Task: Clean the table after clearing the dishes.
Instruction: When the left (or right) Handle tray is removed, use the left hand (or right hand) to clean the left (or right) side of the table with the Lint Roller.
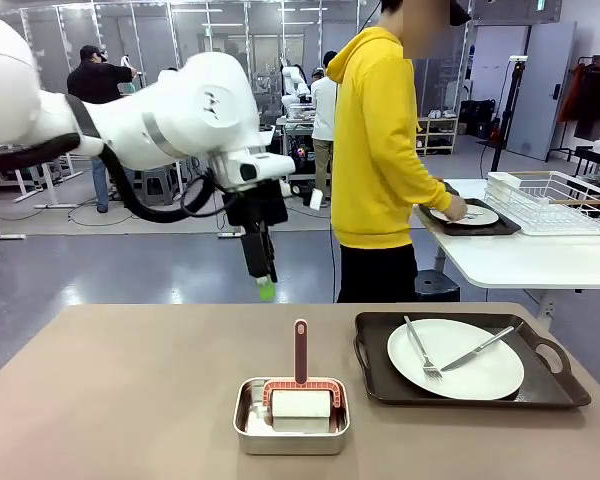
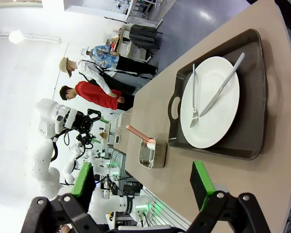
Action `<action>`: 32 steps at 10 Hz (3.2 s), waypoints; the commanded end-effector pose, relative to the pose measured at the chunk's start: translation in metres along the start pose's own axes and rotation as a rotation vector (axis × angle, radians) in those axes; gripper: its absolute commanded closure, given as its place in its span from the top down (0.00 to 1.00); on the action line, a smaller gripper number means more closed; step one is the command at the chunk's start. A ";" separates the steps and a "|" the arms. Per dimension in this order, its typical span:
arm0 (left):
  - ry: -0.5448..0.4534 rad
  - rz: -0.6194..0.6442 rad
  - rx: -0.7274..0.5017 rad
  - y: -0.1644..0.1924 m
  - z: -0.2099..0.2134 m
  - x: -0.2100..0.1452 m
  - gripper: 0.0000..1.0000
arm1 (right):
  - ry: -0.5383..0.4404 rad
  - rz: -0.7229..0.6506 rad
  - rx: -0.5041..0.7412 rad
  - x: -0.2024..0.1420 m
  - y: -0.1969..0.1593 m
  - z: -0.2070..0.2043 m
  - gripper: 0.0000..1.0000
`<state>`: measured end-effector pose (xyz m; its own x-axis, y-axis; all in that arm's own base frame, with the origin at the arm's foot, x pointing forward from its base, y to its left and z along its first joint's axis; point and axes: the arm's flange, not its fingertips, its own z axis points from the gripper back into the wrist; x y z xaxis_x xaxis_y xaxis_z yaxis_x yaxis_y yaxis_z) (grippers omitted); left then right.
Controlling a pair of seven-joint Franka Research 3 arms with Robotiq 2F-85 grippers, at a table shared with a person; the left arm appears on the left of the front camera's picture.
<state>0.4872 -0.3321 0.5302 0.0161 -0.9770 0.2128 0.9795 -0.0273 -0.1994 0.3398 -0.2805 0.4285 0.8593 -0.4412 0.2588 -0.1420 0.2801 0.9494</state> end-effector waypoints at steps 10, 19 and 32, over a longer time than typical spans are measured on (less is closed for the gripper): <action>0.022 -0.024 -0.024 0.004 -0.019 0.011 1.00 | 0.000 0.005 0.007 -0.002 0.003 0.002 1.00; 0.057 0.019 0.042 0.031 -0.069 0.042 1.00 | 0.000 0.005 0.007 -0.002 0.003 0.002 1.00; 0.134 0.052 -0.101 0.059 -0.117 0.041 1.00 | 0.000 0.005 0.007 -0.002 0.003 0.002 1.00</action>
<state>0.5207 -0.3954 0.4115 0.0201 -0.9938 0.1094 0.9531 -0.0140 -0.3022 0.3398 -0.2806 0.4284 0.8593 -0.4413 0.2585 -0.1418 0.2799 0.9495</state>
